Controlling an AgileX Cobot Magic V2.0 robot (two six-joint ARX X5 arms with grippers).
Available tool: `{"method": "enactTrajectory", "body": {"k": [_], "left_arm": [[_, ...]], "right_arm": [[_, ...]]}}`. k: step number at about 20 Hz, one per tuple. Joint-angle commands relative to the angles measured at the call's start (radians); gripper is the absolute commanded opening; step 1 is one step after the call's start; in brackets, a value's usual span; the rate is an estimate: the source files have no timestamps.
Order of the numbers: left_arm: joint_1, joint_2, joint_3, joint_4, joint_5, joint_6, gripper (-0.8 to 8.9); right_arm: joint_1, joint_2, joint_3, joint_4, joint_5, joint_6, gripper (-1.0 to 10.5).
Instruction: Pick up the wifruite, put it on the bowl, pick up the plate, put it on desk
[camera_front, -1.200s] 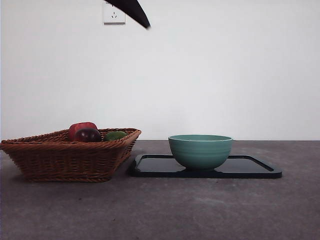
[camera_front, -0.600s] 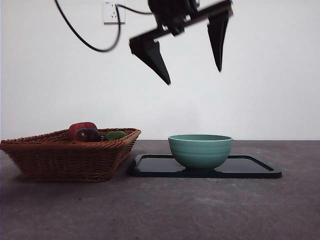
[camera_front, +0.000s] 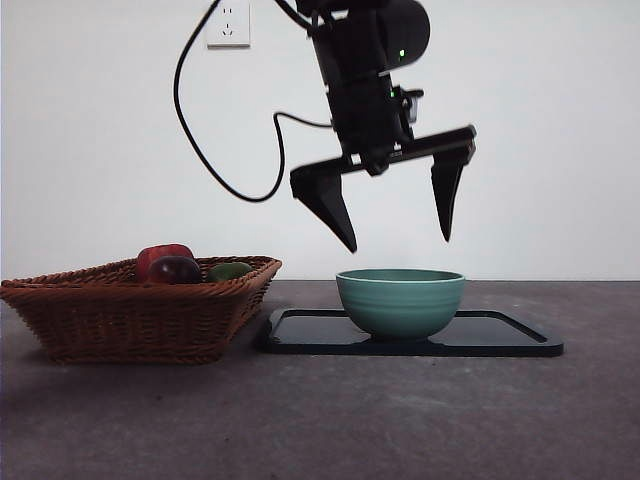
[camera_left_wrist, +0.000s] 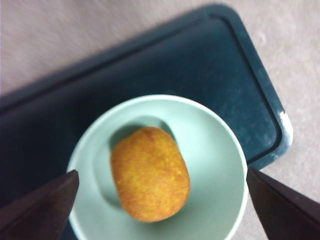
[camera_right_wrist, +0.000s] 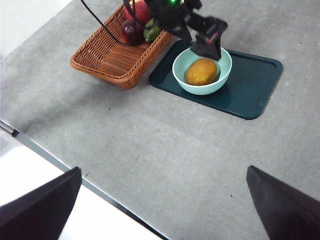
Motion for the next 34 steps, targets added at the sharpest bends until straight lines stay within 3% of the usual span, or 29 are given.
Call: {"method": "enactTrajectory", "body": {"k": [1, 21, 24, 28, 34], "left_arm": [[-0.007, 0.052, 0.035, 0.016, 0.008, 0.008, 6.2], [-0.021, 0.127, 0.035, 0.022, 0.011, 0.063, 5.8], [-0.022, 0.158, 0.035, 0.005, 0.011, 0.068, 4.93], [-0.022, 0.168, 0.035, 0.004, 0.011, 0.068, 3.02], [-0.019, 0.168, 0.037, 0.019, 0.01, 0.069, 2.76]], "right_arm": [[0.005, 0.003, 0.01, 0.01, -0.001, 0.002, 5.6], [0.005, 0.003, 0.01, 0.01, -0.001, 0.002, 5.6], [0.005, 0.003, 0.01, 0.01, -0.001, 0.002, 5.6], [0.005, 0.003, 0.01, 0.009, -0.001, 0.002, 5.6], [0.005, 0.003, 0.01, 0.009, 0.0, 0.0, 5.6]]}}
